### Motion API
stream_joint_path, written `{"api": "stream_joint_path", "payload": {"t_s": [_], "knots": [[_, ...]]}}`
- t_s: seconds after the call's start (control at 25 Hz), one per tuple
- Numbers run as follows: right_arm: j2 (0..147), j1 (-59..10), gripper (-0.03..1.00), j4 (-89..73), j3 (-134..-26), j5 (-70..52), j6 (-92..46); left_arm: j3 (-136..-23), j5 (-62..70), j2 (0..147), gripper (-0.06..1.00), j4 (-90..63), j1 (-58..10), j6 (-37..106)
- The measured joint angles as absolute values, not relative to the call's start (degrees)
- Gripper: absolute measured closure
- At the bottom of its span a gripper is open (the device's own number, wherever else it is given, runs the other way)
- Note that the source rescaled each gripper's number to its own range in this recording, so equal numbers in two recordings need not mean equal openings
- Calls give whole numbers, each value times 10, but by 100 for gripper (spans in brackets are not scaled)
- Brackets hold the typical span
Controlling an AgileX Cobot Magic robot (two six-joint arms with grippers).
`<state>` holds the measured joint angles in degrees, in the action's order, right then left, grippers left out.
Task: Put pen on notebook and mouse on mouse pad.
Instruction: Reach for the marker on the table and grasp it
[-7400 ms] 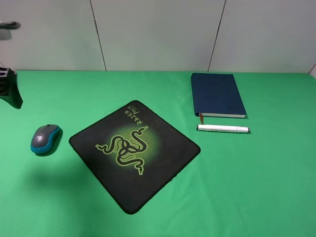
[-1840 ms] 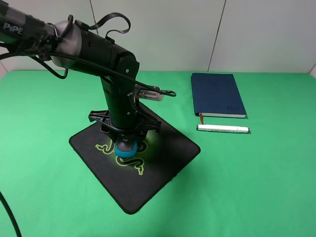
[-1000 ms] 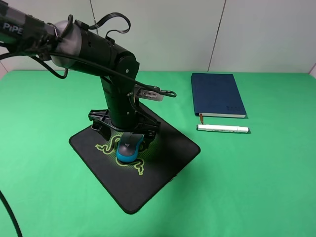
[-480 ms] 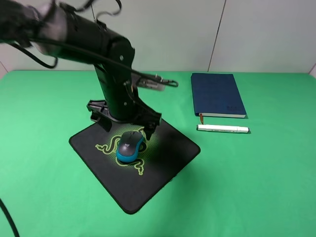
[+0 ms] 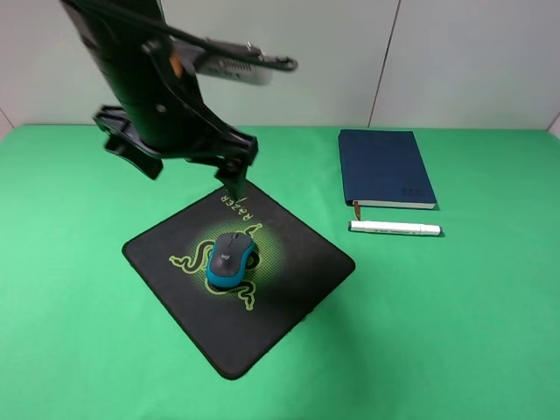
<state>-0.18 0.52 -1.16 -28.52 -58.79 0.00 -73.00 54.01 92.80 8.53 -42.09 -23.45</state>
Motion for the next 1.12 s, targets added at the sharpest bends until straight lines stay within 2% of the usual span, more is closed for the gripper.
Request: {"api": "stream_joint_path", "payload": {"t_s": [0.32,0.92,1.12], "knots": [[-2,5,-3,-12,-285,-588,0,-712,610,786,-6,85,-421,-183],[-2,5,-3,-12,-285,-588,0,-534,681,422,-6,83,-421,-105],[-2,5,-3,-12,-285,-588,0,-457,681,342,-6,70,-375,-99]]}}
